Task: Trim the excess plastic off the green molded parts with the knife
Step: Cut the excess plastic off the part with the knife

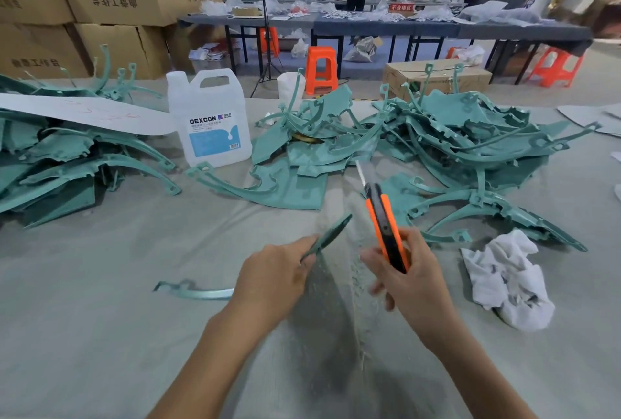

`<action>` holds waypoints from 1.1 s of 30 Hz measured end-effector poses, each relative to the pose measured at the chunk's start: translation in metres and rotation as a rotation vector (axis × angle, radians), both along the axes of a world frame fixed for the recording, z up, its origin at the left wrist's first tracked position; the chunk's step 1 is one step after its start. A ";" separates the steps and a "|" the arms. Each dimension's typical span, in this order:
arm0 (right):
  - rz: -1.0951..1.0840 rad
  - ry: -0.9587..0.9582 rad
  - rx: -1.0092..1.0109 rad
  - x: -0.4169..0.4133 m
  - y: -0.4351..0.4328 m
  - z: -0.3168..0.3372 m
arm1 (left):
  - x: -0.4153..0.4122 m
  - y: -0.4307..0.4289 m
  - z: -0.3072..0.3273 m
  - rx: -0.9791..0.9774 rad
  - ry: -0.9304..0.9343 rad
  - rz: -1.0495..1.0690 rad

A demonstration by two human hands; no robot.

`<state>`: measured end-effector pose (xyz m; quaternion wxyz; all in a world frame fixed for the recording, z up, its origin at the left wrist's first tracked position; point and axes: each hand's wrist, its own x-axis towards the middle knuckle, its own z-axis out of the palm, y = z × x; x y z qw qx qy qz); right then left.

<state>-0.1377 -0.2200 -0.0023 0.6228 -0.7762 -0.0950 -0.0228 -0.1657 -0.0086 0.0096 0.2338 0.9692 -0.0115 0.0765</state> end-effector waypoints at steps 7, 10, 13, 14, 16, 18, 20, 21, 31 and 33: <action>0.035 -0.122 -0.329 -0.016 -0.015 -0.021 | 0.002 0.001 -0.005 -0.024 0.008 0.029; 0.032 -0.132 -0.395 -0.012 -0.016 -0.022 | 0.003 0.002 -0.008 -0.045 0.005 0.025; -0.023 -0.129 -0.475 0.001 -0.018 -0.019 | 0.002 0.003 -0.009 -0.049 0.002 0.023; -0.044 -0.125 -0.500 0.007 -0.020 -0.017 | 0.002 0.004 -0.010 -0.053 0.000 0.026; -0.083 -0.138 -0.523 0.015 -0.022 -0.014 | 0.002 0.005 -0.011 -0.050 -0.004 0.029; -0.099 -0.170 -0.463 0.013 -0.022 -0.016 | 0.002 0.005 -0.013 -0.050 -0.007 0.036; -0.044 -0.194 -0.428 0.005 -0.016 -0.019 | 0.003 0.006 -0.013 -0.061 -0.008 0.045; -0.004 -0.190 -0.433 0.003 -0.014 -0.021 | 0.004 0.007 -0.013 -0.067 -0.010 0.046; 0.019 -0.147 -0.375 0.010 -0.011 -0.027 | 0.003 0.009 -0.014 -0.110 -0.051 0.026; 0.021 -0.120 -0.399 0.013 -0.009 -0.029 | 0.003 0.009 -0.013 -0.107 -0.056 0.022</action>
